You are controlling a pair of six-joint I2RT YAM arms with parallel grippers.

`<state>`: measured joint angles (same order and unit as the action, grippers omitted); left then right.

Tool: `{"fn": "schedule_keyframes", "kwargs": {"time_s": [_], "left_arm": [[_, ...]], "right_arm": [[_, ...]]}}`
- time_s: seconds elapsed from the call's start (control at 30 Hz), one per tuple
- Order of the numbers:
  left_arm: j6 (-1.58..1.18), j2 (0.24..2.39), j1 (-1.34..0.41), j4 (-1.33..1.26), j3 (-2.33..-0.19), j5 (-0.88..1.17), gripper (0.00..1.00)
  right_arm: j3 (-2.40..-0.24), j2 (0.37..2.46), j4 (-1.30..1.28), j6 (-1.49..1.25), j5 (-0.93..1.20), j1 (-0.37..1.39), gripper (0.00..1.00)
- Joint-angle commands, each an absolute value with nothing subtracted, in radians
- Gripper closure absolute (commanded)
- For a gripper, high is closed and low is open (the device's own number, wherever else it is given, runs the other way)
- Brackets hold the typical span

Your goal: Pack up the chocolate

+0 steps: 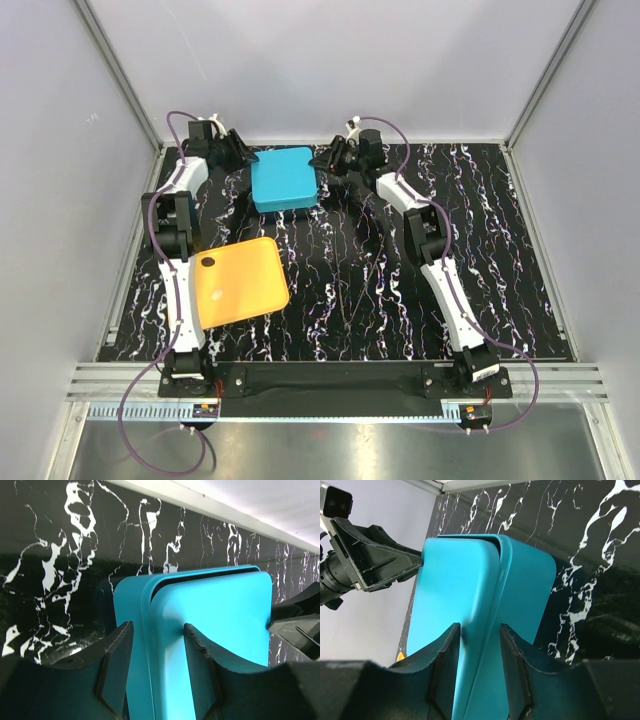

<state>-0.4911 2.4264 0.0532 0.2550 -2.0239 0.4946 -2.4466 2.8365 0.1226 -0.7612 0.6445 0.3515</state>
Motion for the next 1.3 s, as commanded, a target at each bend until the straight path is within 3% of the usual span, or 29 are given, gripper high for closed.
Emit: {"fn": "schedule_keyframes", "kwargs": {"time_s": [0.0, 0.43, 0.57, 0.7, 0.87, 1.27], "left_arm": [[-0.499, 2.457, 0.052, 0.207, -2.085, 0.472, 0.5], [-0.544, 2.497, 0.054, 0.092, -2.082, 0.497, 0.37], [-0.578, 2.531, 0.054, 0.055, -2.091, 0.52, 0.38], [-0.635, 2.568, 0.054, 0.029, -2.102, 0.537, 0.46], [-0.646, 2.562, 0.055, 0.044, -2.083, 0.561, 0.47], [-0.693, 2.444, 0.052, -0.046, -1.893, 0.663, 0.49]], "right_arm": [[-2.511, 2.879, 0.198, -0.796, 0.617, 0.357, 0.56], [-2.534, 2.916, 0.328, -0.861, 0.592, 0.365, 0.5], [-2.536, 2.919, 0.33, -0.864, 0.58, 0.367, 0.5], [-2.539, 2.947, 0.31, -0.908, 0.574, 0.37, 0.51], [-2.47, 2.921, 0.302, -0.913, 0.598, 0.377, 0.48], [-2.231, 2.76, 0.387, -0.908, 0.641, 0.391, 0.52]]}}
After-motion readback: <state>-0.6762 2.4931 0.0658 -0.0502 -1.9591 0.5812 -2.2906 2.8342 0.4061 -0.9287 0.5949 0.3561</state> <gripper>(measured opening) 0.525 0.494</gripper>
